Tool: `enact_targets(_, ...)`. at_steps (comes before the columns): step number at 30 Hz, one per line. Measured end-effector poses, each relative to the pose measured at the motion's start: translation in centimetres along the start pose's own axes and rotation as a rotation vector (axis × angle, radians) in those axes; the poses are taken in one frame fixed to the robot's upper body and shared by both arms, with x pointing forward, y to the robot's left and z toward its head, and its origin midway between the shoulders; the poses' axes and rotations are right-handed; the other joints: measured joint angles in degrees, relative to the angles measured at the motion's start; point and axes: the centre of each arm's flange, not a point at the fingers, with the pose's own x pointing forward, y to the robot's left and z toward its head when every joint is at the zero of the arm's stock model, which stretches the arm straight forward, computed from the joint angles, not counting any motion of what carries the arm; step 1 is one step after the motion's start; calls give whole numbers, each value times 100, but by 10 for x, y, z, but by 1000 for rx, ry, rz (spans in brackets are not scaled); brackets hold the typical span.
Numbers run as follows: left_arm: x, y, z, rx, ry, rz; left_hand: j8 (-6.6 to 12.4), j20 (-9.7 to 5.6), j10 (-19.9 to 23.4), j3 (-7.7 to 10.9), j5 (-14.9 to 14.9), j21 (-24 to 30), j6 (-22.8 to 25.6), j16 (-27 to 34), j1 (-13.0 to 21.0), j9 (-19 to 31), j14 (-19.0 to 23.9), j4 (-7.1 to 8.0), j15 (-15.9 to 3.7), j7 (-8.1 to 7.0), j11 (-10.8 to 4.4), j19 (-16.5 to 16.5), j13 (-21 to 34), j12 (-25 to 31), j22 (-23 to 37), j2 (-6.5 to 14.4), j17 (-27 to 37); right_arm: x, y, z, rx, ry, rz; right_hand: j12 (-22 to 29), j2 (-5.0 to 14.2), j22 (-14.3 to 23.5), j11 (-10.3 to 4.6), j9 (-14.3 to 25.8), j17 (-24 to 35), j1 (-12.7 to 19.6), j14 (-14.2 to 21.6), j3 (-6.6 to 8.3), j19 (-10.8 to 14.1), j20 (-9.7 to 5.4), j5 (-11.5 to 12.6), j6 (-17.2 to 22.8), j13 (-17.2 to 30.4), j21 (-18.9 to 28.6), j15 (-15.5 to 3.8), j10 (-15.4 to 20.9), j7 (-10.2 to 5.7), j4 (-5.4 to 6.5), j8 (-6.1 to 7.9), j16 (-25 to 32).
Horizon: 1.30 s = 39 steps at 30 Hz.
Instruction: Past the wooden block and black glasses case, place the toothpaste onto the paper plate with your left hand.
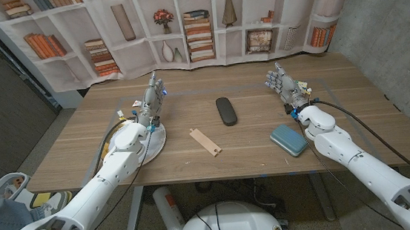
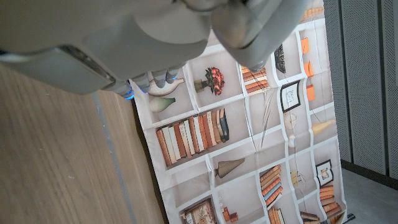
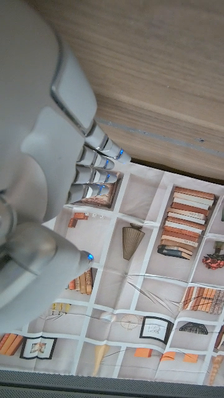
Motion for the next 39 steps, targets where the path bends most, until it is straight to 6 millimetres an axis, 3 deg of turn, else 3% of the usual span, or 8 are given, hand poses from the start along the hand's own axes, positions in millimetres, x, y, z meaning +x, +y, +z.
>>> enact_targets(19, 3, -4, 0, 4, 9, -9, 23, 0, 1, 26, 44, 21, 1, 41, 97, -1, 1, -26, -1, 0, -1, 1, -1, 60, -1, 98, -1, 1, 0, -4, 12, -3, -3, 0, 39, -1, -20, 0, -1, 37, 31, 17, -1, 0, 0, 49, -1, 0, 31, 21, -14, -17, 0, 11)
enact_targets(39, -2, 10, 25, 48, -50, -16, 151, 0, -18, 105, 110, 107, 2, 107, 293, -2, 1, -105, -1, 0, -20, 1, -17, 151, -2, 294, -16, 7, 3, -6, 5, -11, -15, 0, 62, -2, -42, -1, -2, 58, 61, 17, -1, 0, 0, 49, -2, -47, 1, 41, -14, -17, 45, 11)
